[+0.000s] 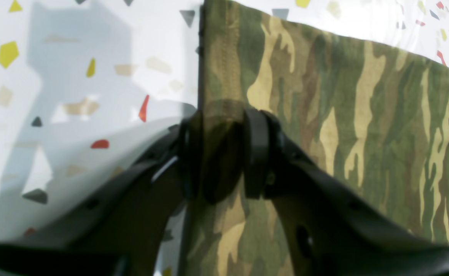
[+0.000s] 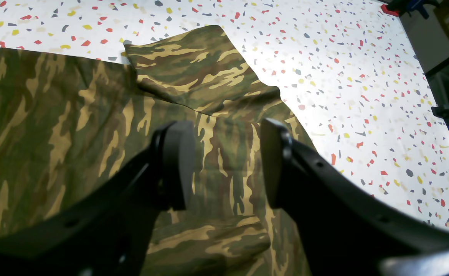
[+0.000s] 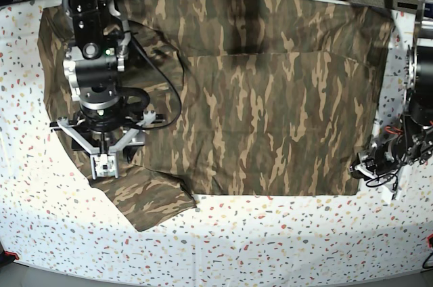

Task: Fold the T-shirt properly
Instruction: 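Lower the held edge toward the hem with both grippers, then lay the folded edge down along the hem and release both grippers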

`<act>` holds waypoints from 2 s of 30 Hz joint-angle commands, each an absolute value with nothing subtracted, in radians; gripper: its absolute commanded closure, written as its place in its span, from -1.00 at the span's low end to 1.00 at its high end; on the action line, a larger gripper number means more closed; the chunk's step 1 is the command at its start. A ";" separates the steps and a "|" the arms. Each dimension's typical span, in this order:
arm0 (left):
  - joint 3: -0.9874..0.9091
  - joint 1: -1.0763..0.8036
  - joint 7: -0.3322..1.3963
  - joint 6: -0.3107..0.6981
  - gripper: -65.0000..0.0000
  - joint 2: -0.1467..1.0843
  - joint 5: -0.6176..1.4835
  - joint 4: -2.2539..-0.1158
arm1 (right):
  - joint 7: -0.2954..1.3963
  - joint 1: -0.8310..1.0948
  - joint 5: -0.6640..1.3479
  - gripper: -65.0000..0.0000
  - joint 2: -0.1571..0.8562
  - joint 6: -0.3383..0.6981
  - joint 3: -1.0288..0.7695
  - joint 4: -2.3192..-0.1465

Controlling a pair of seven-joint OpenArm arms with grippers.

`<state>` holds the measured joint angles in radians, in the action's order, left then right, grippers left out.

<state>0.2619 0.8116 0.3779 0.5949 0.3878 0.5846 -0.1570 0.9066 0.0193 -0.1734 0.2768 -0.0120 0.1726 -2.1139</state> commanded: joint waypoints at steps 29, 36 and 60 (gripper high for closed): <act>0.263 0.834 0.265 0.604 1.00 0.393 0.663 -0.166 | 0.796 0.002 -0.310 0.13 0.280 -0.015 0.140 -2.117; 0.263 0.834 0.260 0.604 1.00 0.394 0.663 -0.166 | 0.781 -0.144 -0.088 0.13 0.280 0.108 -0.012 -1.852; 0.263 0.834 0.234 0.604 1.00 0.393 0.663 -0.166 | 0.578 -0.768 0.079 0.13 0.424 0.510 -0.143 -0.629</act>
